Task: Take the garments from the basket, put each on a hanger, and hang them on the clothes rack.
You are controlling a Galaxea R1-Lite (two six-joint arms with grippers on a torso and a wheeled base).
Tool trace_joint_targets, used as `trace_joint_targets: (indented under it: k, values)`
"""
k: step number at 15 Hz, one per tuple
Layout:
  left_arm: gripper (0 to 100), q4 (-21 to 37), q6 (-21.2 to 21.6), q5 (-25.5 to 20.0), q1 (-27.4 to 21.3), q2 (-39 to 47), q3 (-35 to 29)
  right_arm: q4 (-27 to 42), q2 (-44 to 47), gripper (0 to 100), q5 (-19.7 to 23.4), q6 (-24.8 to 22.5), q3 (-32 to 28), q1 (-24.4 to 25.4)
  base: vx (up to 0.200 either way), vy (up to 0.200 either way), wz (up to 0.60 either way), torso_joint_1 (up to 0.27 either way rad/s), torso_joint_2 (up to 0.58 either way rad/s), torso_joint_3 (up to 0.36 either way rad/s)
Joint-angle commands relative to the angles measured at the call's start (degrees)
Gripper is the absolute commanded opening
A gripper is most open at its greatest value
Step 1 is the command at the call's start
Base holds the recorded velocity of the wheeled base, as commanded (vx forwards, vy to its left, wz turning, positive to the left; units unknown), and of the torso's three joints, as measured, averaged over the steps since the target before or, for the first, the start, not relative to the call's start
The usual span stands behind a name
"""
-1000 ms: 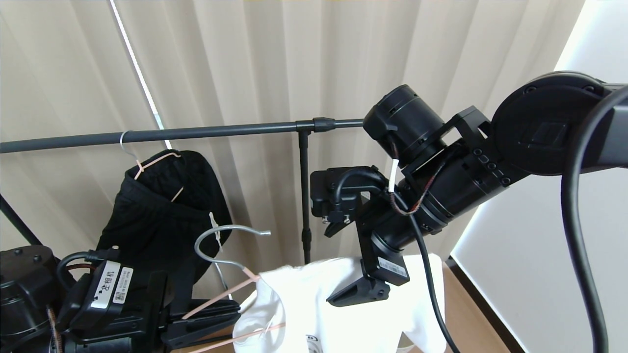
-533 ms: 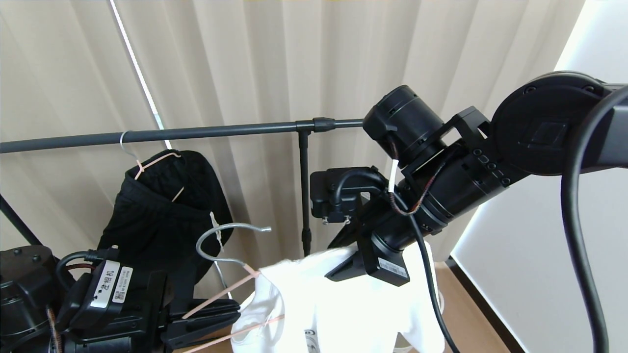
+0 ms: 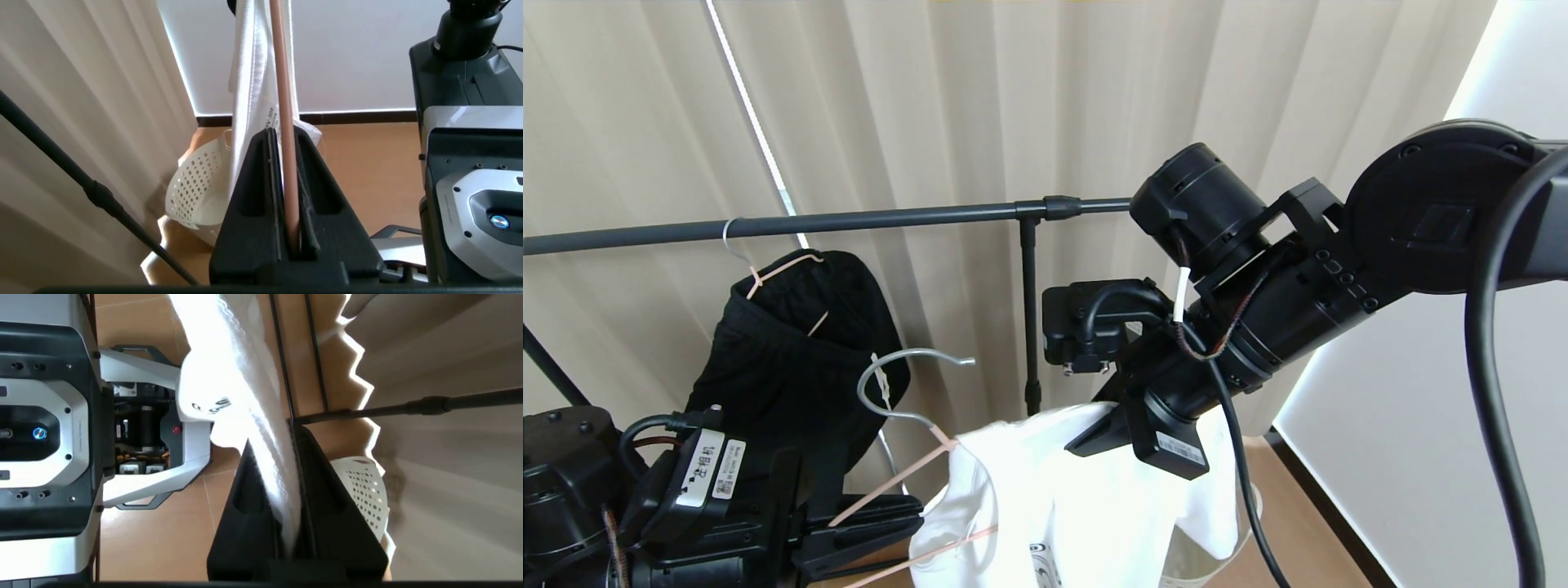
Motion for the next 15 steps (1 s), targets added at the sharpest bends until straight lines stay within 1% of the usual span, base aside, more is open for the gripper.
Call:
trace_joint_targets:
  k: [1, 11, 12, 14, 15]
  values:
    - [0, 0.0, -0.1, 0.0, 0.0, 0.1, 0.0, 0.1, -0.2, 0, 0.0, 0.0, 0.1, 0.0, 0.000, 0.000, 0.00, 0.000, 0.00, 0.000]
    - [0, -0.1, 0.5, -0.4, 0.0, 0.0, 0.4, 0.0, -1.7, 0, -0.1, 0.0, 1.0, 0.0, 0.000, 0.000, 0.00, 0.000, 0.00, 0.000]
    - [100, -0.1, 0.5, -0.4, 0.0, 0.1, 0.4, 0.0, -1.8, 0, -0.2, 0.0, 1.0, 0.0, 0.000, 0.000, 0.00, 0.000, 0.00, 0.000]
    - [100, -0.1, -0.2, -0.3, 0.0, 0.2, -0.1, 0.3, -4.4, 0, -0.3, 0.0, 1.7, -1.2, 0.000, 0.000, 0.00, 0.000, 0.00, 0.000]
    - [100, -0.1, -0.2, -0.3, 0.0, 0.2, -0.2, 0.0, -5.7, 0, -0.4, 0.0, 3.6, -1.7, 0.000, 0.000, 0.00, 0.000, 0.00, 0.000]
